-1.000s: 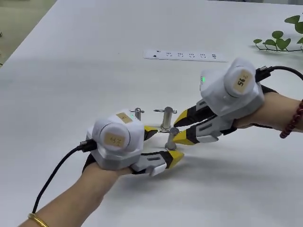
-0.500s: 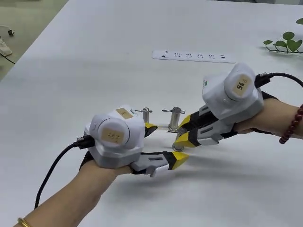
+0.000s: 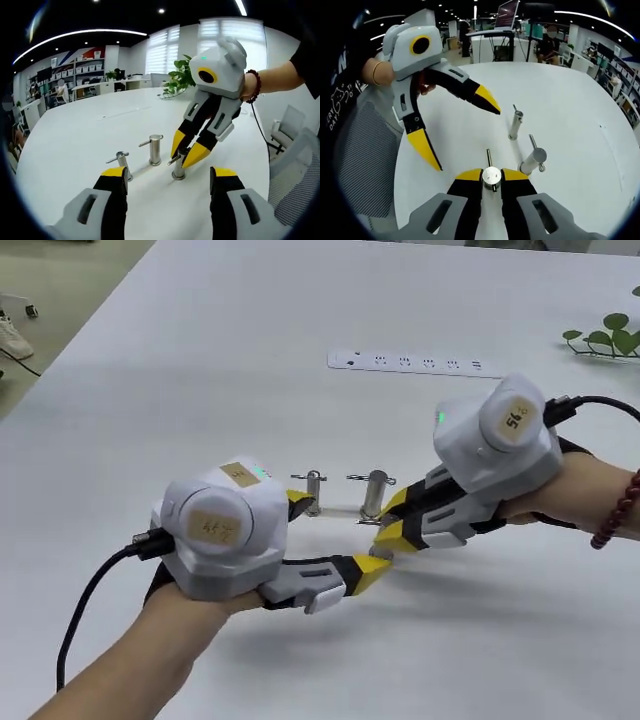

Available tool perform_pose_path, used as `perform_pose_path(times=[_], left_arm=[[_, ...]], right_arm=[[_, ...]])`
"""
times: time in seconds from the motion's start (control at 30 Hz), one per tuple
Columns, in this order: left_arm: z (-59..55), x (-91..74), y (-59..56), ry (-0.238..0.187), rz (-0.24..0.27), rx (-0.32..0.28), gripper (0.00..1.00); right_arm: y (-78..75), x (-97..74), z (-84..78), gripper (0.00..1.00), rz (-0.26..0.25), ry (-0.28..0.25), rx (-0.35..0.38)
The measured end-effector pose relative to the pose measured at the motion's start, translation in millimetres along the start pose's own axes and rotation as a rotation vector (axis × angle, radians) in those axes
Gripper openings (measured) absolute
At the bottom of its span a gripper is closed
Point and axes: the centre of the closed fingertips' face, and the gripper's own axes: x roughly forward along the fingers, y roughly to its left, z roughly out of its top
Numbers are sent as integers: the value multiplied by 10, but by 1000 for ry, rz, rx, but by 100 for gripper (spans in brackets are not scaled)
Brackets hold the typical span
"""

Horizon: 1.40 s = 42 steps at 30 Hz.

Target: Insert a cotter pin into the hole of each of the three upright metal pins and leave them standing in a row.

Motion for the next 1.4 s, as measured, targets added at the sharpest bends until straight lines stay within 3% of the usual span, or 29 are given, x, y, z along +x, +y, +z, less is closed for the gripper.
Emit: perform_pose_path(times=[0.17, 0.43, 0.77, 1.03, 1.4], left_arm=[[-19, -39, 76, 7, 22, 0, 70], [63, -91, 156, -25, 53, 19, 78], [91, -120, 151, -38, 38, 50, 90], [33, -133, 170, -14, 38, 55, 97], [21, -138, 213, -13, 44, 45, 98]], right_arm=[[17, -12, 7, 8, 0, 6, -14], [-49, -108, -16, 8, -8, 1, -9], [-178, -225, -105, 8, -36, 42, -24], [-268, -288, -165, 8, -55, 62, -29], [-409, -343, -254, 8, -72, 76, -21]])
